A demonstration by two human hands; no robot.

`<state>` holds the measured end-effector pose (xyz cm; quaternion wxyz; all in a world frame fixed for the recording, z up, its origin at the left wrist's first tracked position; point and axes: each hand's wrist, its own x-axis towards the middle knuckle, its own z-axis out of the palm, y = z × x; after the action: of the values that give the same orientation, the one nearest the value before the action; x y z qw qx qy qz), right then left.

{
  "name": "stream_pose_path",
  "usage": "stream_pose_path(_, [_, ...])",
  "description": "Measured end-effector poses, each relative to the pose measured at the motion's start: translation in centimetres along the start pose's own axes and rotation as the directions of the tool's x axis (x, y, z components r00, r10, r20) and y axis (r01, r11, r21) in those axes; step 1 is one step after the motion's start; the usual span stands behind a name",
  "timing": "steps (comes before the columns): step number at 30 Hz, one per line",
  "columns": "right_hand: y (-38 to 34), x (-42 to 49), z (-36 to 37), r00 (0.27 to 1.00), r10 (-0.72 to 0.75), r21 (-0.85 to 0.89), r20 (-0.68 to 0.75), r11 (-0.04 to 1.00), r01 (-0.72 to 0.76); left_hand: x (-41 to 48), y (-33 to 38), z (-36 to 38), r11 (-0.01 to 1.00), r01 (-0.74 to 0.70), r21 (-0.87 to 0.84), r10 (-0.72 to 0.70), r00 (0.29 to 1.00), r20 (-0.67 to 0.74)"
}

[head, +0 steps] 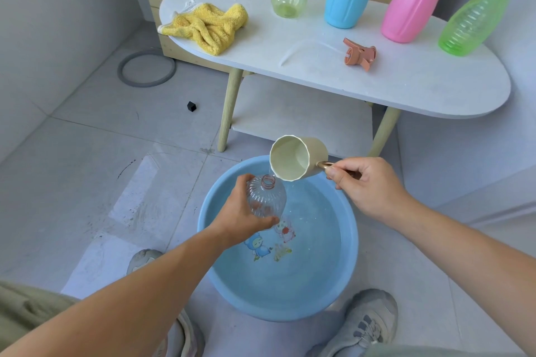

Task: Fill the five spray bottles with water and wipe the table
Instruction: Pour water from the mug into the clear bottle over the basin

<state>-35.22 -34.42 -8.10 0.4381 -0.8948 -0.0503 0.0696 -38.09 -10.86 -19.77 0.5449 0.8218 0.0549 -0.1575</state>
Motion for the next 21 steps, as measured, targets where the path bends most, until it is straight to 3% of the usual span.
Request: stream_pose_path(21, [0.52,0.14,-0.26,0.995,-0.101,-0.073,-0.016,0.992,0.099,-0.06,0.05,-0.03,1.000,-0.003,0.003,0.003,1.000,-0.007])
